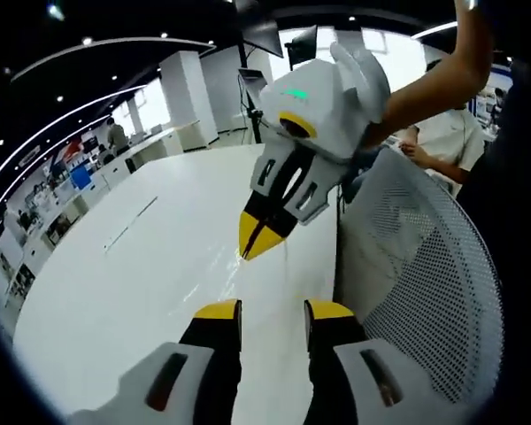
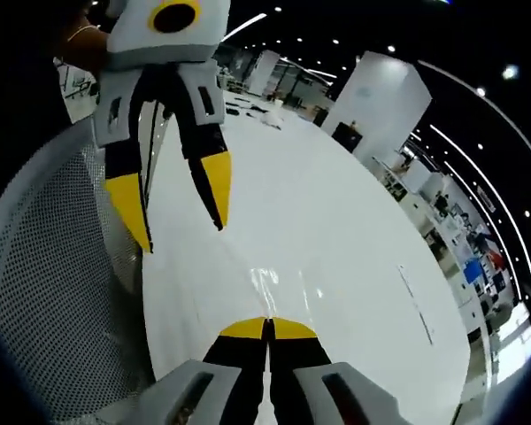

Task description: Open the resealable bag by pulling the two sides of the seal apart until the entire bag opening is separated and visibly accessible.

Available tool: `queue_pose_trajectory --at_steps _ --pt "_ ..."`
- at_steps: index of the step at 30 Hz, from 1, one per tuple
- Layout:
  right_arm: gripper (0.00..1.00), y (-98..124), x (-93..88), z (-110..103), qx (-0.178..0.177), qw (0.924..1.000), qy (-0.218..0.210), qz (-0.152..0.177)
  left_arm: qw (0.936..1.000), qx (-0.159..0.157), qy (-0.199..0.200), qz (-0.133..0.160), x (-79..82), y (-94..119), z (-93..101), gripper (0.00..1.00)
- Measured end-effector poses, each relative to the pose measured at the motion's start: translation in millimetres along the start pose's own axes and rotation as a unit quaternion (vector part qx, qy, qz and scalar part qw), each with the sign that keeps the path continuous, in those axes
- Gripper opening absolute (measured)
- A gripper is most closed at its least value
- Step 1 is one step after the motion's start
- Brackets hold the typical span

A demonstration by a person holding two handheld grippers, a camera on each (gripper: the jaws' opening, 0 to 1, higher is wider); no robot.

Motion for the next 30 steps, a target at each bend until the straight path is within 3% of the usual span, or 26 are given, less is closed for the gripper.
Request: queue_pose_trajectory --at_steps 6,10,13,18,30 --pt "0.00 -12.7 -9.3 8.3 -0.001 0.9989 0.043 -0.019 0.9974 0.049 0.052 0.007 -13.6 17.6 -12.6 0.30" --pt "0.00 -20.4 -14.8 19.3 -0.002 0.9981 0.056 -0.024 0.9947 0.062 0.081 0.009 -22.1 24.5 -20.6 0.33" --pt "0.00 -25.7 -18.0 30.5 -0.001 0.9933 0.111 -0.033 0.9922 0.075 0.098 0.018 -26.3 30.1 -27.4 0.37" --pt "0.00 -33.6 -27.6 48.1 0.000 0.9868 0.155 -0.047 0.9891 0.091 0.114 0.020 -30.4 35.2 -36.0 0.43" --pt "0.00 -53.4 -45.7 81.1 0.012 0.9841 0.169 -0.054 0.9864 0.109 0.123 -0.008 -48.5 37.1 -44.6 0.43"
Point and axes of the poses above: the point that each gripper's makers call its tool centre point, and the gripper's own axes: y roughly backward along the fingers, z roughly to its right, x roughly out of its top, the point moved 4 cm from there along y, roughly backward along the fingers, and after that the axes turned 3 degrees about -y, right-handed, at the moved point
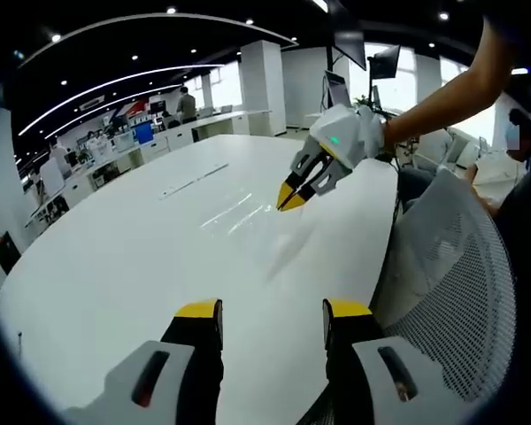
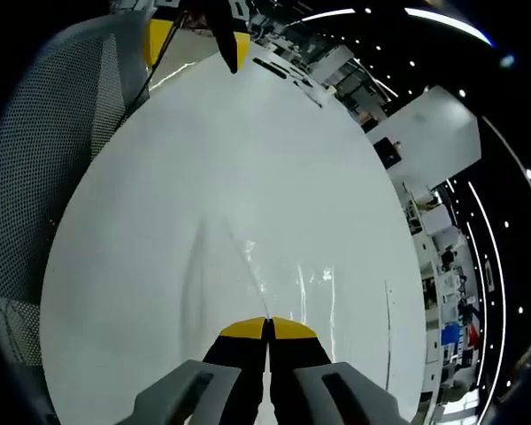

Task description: Open the resealable bag by pulling the two sides of the seal apart until the entire bag opening is separated and visibly accessible.

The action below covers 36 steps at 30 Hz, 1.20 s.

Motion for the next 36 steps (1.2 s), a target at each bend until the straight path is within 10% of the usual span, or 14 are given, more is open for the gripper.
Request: queue_pose_trajectory --at_steps 23,36 --pt "0.01 -15.7 -11.9 6.2 0.008 0.9969 -0.077 0.009 0.9999 0.008 0.007 -0.011 0.0 -1.7 -6.8 0.44" --pt "0.12 10.1 -14.3 -9.8 -0.026 0.9652 -0.255 0.051 0.9999 0.012 0.008 -0.004 3.2 -0.3 -9.2 0.46"
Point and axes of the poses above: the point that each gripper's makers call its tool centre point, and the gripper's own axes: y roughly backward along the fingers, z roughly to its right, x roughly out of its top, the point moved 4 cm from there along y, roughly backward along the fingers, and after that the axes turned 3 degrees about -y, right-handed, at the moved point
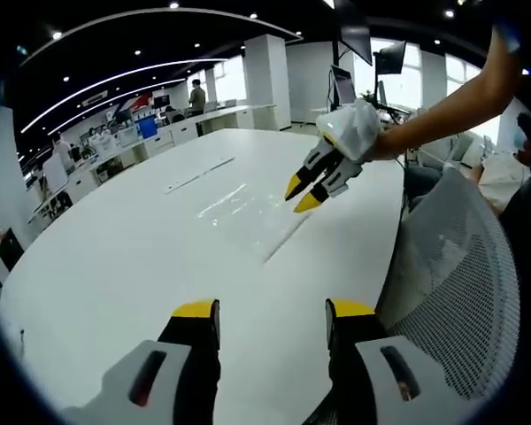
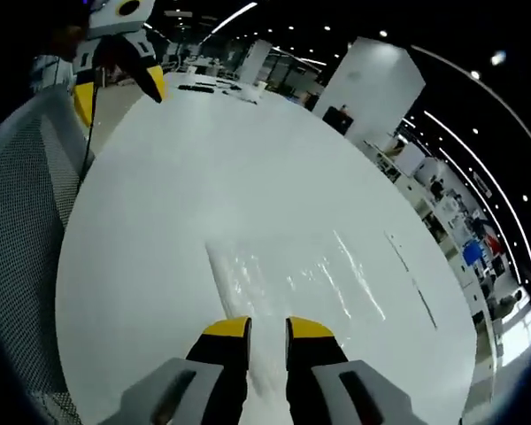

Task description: Open the resealable bag by pulling the two sides of the seal apart until the entire bag opening is separated and visibly accessible.

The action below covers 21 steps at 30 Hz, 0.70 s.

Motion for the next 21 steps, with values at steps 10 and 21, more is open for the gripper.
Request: queue_pose_trajectory --at_steps 10,21 --pt "0.27 39.0 -9.9 -4.7 -0.034 0.9875 -0.148 0.042 0.9991 0.015 -0.008 0.038 12.6 3.3 -5.4 0.55" --pt "0.53 79.8 -2.4 0.9 -0.099 0.9466 -0.279 0.127 0.9923 0.045 0.015 0.114 31.9 13.8 -8.7 0.67"
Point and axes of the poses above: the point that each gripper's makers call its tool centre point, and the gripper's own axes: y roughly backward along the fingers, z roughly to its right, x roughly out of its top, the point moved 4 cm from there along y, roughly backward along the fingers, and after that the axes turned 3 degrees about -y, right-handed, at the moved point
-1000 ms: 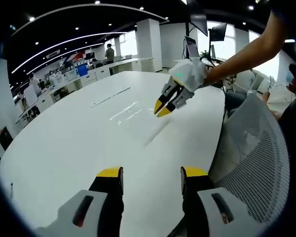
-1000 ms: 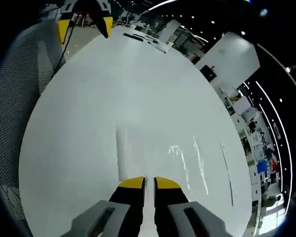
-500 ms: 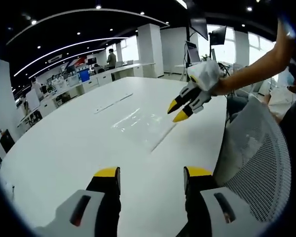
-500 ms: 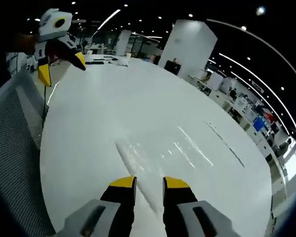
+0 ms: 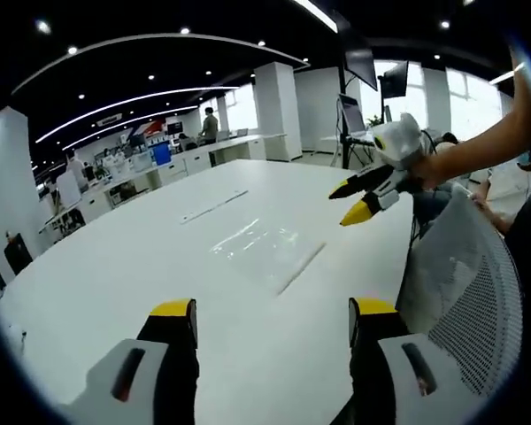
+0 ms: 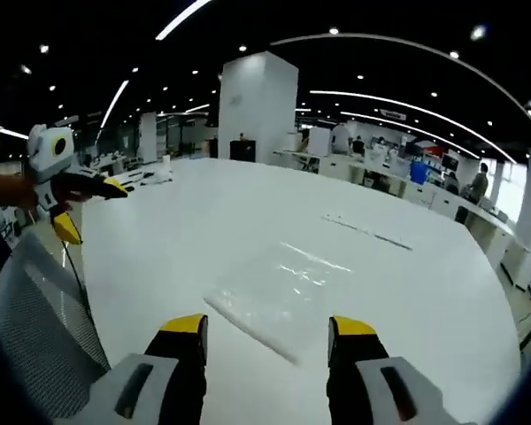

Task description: Open the resealable bag by pulling the two sides of the seal apart until the entire bag opening is separated and visibly accessible.

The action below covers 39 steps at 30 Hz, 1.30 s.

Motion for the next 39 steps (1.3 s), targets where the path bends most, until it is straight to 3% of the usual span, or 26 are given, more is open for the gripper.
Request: queue_pose_trajectory --at_steps 1,4,10,14,28,39 --pt "0.53 3.6 2.7 -1.8 -0.001 0.9998 -0.018 0.010 0.9995 0.009 0.020 0.021 5.5 1.7 -2.5 0.69" --pt "0.53 10.6 5.9 -2.5 -0.010 0.9994 -0.020 0.025 0.9981 0.024 0.031 0.048 11.6 4.2 -8.6 0.78" --pt "0.64 26.5 6.5 -6.3 -0.027 0.9971 -0.049 0.051 0.9942 0.046 0.075 0.062 11.6 7.3 -18.2 0.90" --pt "0.70 36.2 7.7 -9.1 -0.035 0.9963 -0.048 0.062 0.9944 0.054 0.071 0.057 8.8 8.2 -19.4 0.99" --pt "0.89 48.0 -0.9 -21.9 -0.045 0.9935 -0.077 0.070 0.9938 0.066 0.076 0.047 2.8 11.8 -16.5 0.99" --pt "0.93 50.7 -1.4 -22.4 -0.042 0.9931 -0.083 0.071 0.9948 0.056 0.075 0.041 2.6 9.7 -17.6 0.99"
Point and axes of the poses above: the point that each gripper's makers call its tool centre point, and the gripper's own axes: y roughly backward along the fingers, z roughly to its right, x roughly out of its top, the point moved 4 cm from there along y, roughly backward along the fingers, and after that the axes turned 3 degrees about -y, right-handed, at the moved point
